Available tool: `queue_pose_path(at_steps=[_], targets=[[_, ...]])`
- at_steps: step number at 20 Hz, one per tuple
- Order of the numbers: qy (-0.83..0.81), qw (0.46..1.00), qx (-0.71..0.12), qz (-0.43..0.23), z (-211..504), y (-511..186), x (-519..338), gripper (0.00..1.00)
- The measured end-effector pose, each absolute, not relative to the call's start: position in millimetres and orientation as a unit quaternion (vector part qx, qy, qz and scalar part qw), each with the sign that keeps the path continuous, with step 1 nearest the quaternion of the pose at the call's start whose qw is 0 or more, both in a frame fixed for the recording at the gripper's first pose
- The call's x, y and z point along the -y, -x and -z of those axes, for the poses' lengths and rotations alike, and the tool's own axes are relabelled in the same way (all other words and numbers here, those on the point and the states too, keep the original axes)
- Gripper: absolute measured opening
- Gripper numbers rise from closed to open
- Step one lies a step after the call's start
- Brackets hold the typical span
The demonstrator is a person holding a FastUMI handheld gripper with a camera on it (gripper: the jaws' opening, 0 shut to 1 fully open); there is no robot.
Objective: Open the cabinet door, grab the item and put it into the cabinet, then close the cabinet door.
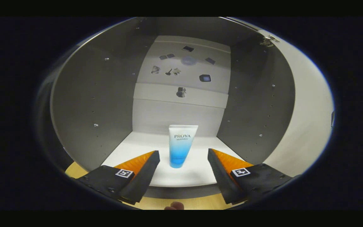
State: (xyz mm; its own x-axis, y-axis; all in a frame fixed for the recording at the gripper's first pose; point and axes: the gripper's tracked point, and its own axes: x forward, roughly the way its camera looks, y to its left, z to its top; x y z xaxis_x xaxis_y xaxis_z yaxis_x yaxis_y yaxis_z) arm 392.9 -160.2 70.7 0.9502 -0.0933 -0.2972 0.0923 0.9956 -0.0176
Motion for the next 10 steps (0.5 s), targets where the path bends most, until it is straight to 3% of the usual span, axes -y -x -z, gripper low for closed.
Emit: queue_pose_path(at_steps=[10], targets=[[-0.026, 0.998, -0.048, 0.045, -117, -263, 180, 0.98]])
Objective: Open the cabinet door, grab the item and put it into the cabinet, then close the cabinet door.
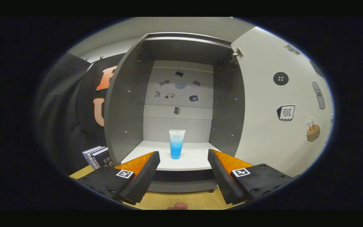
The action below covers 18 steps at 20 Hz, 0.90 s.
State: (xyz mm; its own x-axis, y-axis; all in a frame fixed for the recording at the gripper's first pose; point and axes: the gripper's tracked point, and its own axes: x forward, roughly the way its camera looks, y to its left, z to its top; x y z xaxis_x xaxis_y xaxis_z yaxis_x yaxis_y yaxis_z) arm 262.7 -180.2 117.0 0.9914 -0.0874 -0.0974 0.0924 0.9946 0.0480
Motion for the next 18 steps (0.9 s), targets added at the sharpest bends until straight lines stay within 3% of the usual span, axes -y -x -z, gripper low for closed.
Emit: queue_pose_path(at_steps=[4, 11, 18], targets=[[-0.013, 0.998, -0.020, 0.050, -130, -190, 209, 0.97], [0.011, 0.989, 0.004, 0.144, -148, -56, 300, 0.97], [0.004, 0.977, -0.004, 0.215, -154, 3, 344, 0.97]])
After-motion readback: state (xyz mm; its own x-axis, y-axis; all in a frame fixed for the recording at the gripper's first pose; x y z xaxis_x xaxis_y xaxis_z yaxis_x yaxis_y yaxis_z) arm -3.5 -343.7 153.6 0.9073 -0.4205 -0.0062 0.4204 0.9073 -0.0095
